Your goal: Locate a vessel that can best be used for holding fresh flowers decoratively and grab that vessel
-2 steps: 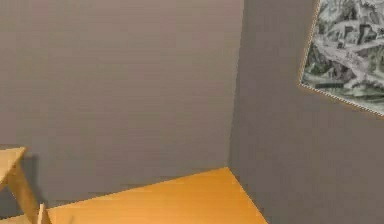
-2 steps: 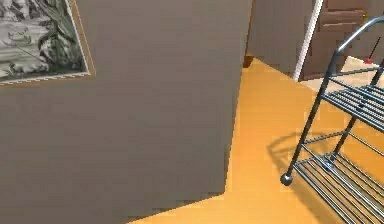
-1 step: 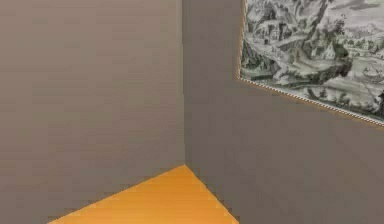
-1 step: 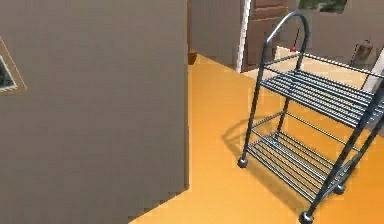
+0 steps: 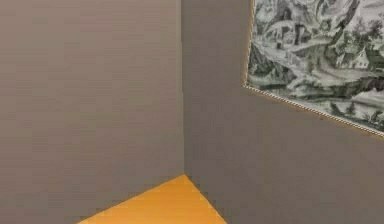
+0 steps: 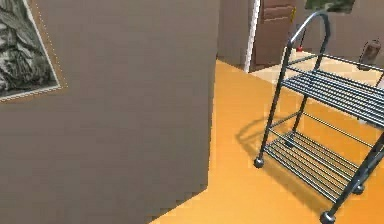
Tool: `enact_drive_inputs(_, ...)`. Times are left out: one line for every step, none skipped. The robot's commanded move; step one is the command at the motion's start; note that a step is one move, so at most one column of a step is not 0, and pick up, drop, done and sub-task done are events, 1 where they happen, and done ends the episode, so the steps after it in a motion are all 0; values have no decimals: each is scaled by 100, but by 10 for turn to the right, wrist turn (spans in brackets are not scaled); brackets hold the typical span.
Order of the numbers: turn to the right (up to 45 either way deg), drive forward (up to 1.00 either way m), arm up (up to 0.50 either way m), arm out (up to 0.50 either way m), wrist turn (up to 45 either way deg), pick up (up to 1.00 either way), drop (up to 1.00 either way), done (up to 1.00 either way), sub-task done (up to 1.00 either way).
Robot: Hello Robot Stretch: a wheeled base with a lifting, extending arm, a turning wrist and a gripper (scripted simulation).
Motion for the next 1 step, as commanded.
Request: enact_drive_inputs(-360,0,0,0,0,0,0,0,0)
